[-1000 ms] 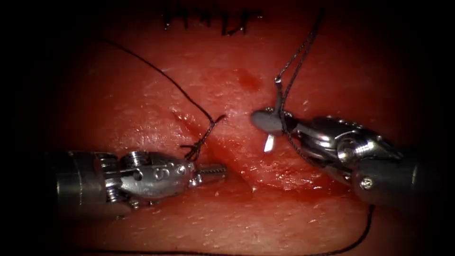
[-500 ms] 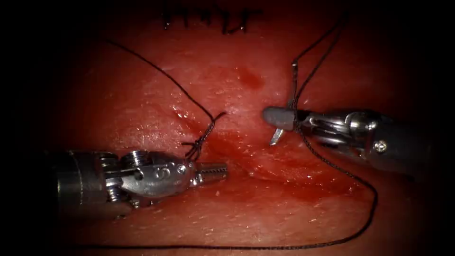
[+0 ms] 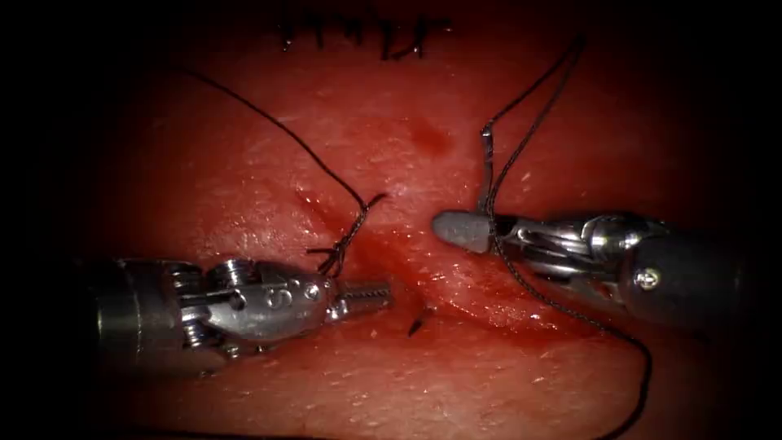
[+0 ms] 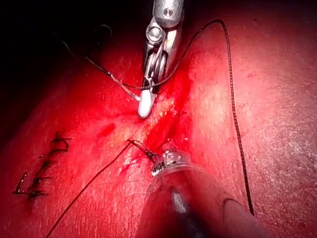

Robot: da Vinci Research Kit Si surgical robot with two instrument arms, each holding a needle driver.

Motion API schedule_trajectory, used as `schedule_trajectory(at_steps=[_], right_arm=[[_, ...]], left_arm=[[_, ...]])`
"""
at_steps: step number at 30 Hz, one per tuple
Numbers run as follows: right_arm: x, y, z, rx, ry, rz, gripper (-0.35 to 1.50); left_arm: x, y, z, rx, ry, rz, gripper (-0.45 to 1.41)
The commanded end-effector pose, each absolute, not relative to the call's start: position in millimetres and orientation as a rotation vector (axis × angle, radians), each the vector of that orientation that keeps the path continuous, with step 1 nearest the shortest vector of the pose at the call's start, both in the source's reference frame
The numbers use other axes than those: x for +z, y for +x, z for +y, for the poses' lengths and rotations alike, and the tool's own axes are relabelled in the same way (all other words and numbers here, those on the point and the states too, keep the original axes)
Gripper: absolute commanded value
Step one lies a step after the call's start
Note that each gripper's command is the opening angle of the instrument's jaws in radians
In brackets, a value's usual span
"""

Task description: Wound Closure

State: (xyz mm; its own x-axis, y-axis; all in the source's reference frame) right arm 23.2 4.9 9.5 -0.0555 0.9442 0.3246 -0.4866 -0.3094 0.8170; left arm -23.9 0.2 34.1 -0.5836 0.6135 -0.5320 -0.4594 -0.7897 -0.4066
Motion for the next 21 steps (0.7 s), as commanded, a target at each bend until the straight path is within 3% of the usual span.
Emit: schedule_trajectory(at_steps=[1, 4, 5, 6, 7, 11, 17, 21], right_arm=[[10, 23.7, 4.6, 1.607, 1.054, 0.625, -0.35], [10, 23.7, 5.6, 1.545, 1.016, 0.681, -0.35], [10, 23.3, 6.7, 1.502, 0.932, 0.755, 0.76], [11, 23.1, 7.3, 1.497, 0.886, 0.802, 1.15], [11, 22.8, 8.0, 1.486, 0.854, 0.853, 1.31], [12, 20.0, 10.9, 1.485, 0.766, 1.042, 1.46], [12, 14.7, 14.6, 1.282, 0.573, 1.104, 1.48], [12, 16.2, 14.8, 1.035, 0.427, 1.146, 1.48]], left_arm=[[35, -24.5, 0.0, 2.338, -0.902, -0.301, -0.13], [34, -24.5, 0.0, 2.338, -0.902, -0.303, -0.13], [34, -24.6, 0.1, 2.331, -0.898, -0.305, -0.15], [34, -24.6, 0.2, 2.346, -0.907, -0.306, -0.15], [34, -24.7, 0.3, 2.370, -0.922, -0.302, -0.17], [33, -25.0, 0.9, 2.472, -1.013, -0.284, -0.18], [31, -25.8, 1.1, 2.521, -1.097, -0.266, -0.15], [31, -25.8, 1.1, 2.523, -1.099, -0.266, -0.15]])
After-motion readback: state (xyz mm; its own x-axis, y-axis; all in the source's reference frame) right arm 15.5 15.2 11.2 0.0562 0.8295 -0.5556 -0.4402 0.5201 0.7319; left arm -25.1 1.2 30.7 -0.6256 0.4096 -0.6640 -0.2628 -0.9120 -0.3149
